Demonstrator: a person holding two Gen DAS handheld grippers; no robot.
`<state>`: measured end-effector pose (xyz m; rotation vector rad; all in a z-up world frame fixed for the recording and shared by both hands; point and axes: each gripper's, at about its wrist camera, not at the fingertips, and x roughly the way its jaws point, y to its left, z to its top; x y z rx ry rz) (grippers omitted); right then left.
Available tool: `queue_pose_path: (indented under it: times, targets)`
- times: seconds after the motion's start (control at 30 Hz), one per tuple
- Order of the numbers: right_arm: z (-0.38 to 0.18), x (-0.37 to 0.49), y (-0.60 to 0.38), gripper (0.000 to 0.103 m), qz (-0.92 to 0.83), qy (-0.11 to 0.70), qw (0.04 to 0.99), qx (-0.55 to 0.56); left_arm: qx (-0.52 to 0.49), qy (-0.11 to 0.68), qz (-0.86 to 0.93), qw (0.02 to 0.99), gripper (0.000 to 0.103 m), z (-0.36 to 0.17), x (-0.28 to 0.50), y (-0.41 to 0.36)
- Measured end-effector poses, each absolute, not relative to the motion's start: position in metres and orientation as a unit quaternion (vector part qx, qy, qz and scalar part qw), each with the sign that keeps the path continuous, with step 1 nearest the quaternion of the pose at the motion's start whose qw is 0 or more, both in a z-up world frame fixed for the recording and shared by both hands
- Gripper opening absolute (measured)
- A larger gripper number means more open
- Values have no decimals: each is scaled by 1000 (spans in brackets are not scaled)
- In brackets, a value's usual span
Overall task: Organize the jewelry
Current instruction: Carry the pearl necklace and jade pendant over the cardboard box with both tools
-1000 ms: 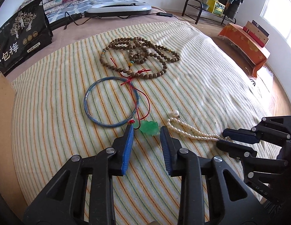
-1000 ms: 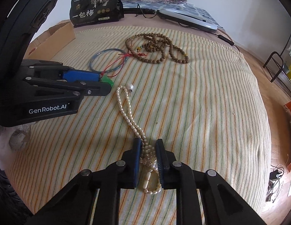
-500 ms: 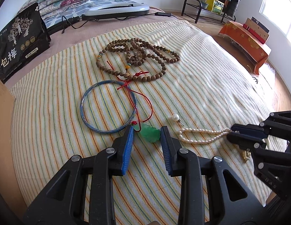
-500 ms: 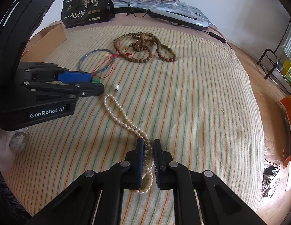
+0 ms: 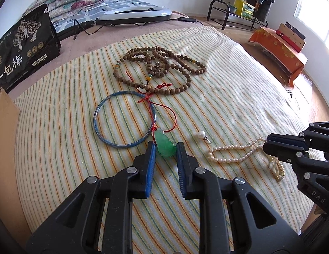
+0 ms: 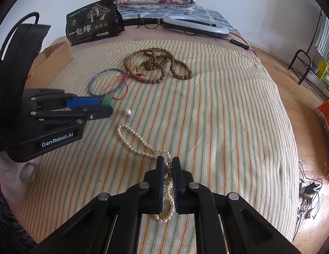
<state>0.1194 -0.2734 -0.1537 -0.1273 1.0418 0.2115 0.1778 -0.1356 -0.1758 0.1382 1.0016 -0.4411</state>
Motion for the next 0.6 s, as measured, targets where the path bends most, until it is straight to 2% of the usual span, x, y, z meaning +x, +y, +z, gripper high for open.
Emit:
queue_pose_path:
  times: [0.6]
  targets:
    - [-97, 112, -279, 4, 118, 424, 898, -14, 21, 433, -221, 873, 18, -120, 163, -109]
